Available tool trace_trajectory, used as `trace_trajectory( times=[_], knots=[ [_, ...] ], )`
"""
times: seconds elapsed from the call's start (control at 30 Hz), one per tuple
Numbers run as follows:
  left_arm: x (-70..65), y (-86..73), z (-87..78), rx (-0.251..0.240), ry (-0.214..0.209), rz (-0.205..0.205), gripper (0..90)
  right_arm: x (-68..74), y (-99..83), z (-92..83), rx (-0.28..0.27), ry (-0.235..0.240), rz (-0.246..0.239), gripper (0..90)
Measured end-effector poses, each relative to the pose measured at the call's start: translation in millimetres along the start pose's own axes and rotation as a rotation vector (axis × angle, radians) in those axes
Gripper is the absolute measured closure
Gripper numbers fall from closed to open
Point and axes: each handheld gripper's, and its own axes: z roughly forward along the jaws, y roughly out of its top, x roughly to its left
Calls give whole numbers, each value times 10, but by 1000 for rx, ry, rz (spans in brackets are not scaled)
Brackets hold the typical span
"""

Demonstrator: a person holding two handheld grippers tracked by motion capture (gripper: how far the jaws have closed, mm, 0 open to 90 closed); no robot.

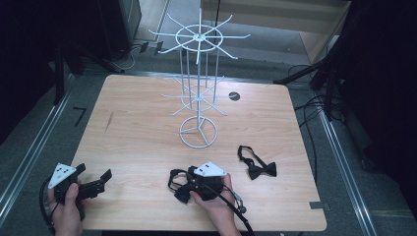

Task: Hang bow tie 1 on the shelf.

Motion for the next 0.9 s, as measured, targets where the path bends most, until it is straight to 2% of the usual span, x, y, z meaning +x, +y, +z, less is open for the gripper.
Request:
trace_trajectory(
  times=[0.03, 0.13, 0.23, 0.43, 0.47, 0.63, 0.9],
  knots=[
    [0, 0, 1, 0, 1, 1, 0, -19, -1, -5, 1, 7, 4, 844],
    [0, 0, -1, 0, 1, 0, 0, -40, -3, -31, -4, 14, 12, 888],
    [0, 0, 0, 0, 1, 0, 0, -45, -8, -53, -16, 16, 7, 893],
    [0, 0, -1, 1, 1, 3, 0, -52, 17, -181, -95, 4, -7, 897],
    [0, 0, -1, 1, 1, 3, 0, -52, 17, -181, -95, 4, -7, 897],
    [-1, 0, -1, 0, 1, 4, 0, -69, 97, -319, -159, -17, -18, 898],
    [-1, 0, -1, -1, 2, 5, 0, -98, 217, -487, -224, -34, -16, 898]
  ],
)
